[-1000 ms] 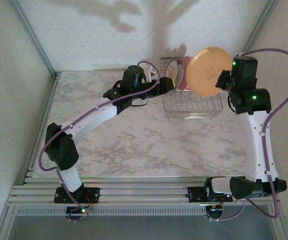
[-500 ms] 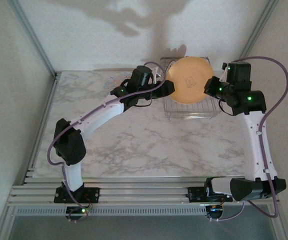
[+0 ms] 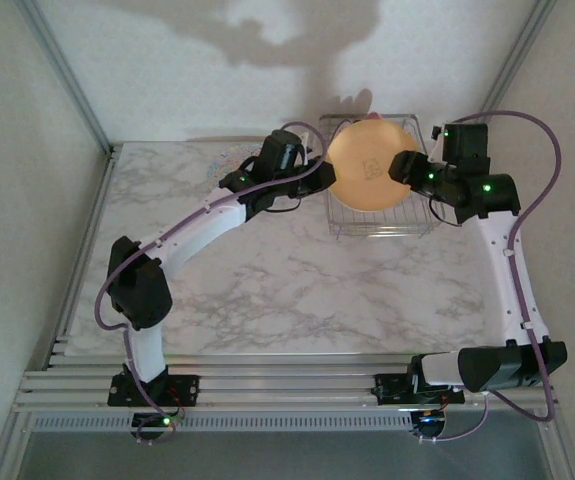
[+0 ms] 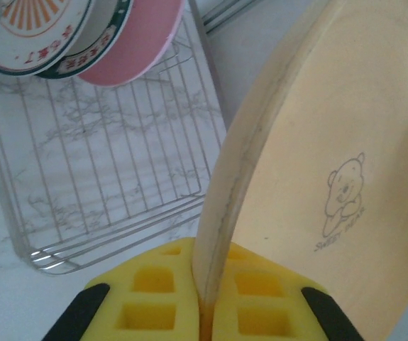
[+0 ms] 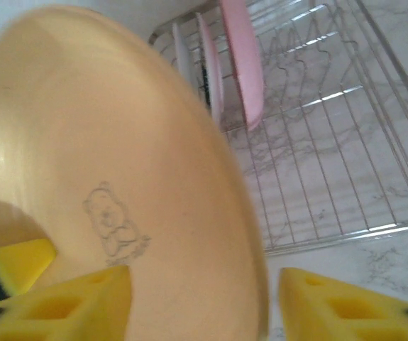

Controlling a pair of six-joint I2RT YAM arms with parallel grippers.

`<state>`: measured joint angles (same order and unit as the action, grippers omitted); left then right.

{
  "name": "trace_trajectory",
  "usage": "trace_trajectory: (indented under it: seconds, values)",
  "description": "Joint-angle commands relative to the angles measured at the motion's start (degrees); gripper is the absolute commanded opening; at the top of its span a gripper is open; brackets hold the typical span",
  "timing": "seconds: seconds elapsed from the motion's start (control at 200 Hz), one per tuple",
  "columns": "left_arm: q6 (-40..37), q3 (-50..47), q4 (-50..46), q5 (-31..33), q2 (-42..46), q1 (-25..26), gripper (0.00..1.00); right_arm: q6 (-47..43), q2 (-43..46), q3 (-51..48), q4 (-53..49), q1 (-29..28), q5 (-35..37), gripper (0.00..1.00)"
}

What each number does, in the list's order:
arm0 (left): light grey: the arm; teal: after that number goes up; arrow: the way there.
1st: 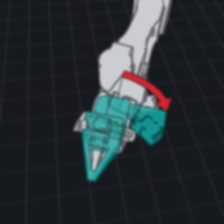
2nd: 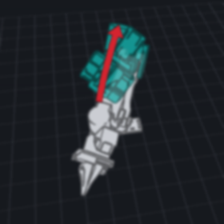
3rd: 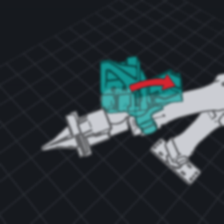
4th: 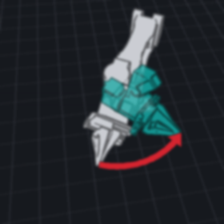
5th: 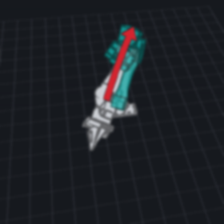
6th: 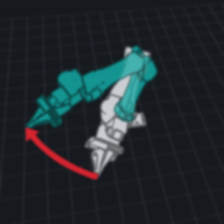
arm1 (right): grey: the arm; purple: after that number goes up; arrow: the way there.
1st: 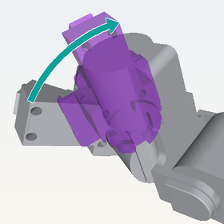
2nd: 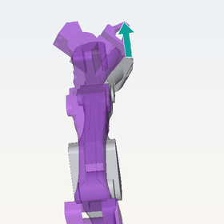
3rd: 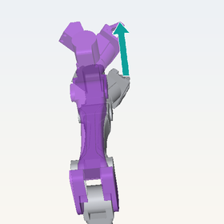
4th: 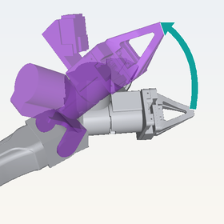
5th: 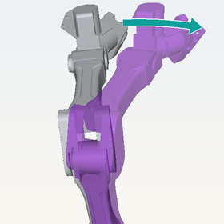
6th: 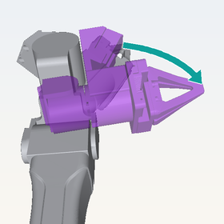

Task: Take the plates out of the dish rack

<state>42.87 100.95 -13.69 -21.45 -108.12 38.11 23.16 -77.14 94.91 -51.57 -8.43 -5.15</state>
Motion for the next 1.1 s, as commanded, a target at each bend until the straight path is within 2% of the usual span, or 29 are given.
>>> trace_trajectory:
  seconds: [0.0,0.125,0.335,0.531,0.691,0.806,0.961,1.096]
  values:
    - [1.2,-3.1,0.8,-1.0,4.5,-2.9,0.0,-2.7,1.0,2.1,2.8,-2.5,3.4,0.73]
    - [1.5,-8.8,0.4,-2.1,9.8,-6.1,0.0,-4.5,1.5,1.6,5.3,-4.2,3.7,0.79]
    - [3.8,-27.3,1.8,-4.0,21.6,-13.4,0.0,-9.1,1.3,1.9,6.1,-10.1,5.3,0.84]
    - [4.2,-44.2,3.2,-4.2,28.6,-18.1,0.0,-13.6,-0.3,3.3,2.7,-18.2,12.7,0.88]
    - [6.2,-54.5,9.1,-3.5,28.6,-18.7,0.0,-14.8,-0.8,1.8,2.1,-23.8,16.3,0.88]
    - [7.7,-58.9,14.8,-3.2,26.7,-18.6,0.0,-13.7,-1.2,0.2,2.5,-25.8,16.4,0.88]
    - [6.8,-59.4,17.6,-2.2,21.8,-17.6,0.0,-12.8,-2.2,-0.3,3.6,-27.4,16.2,0.88]
    - [4.4,-56.9,15.1,1.3,17.9,-16.2,0.0,-12.6,-2.9,-0.4,3.6,-27.8,15.6,0.88]
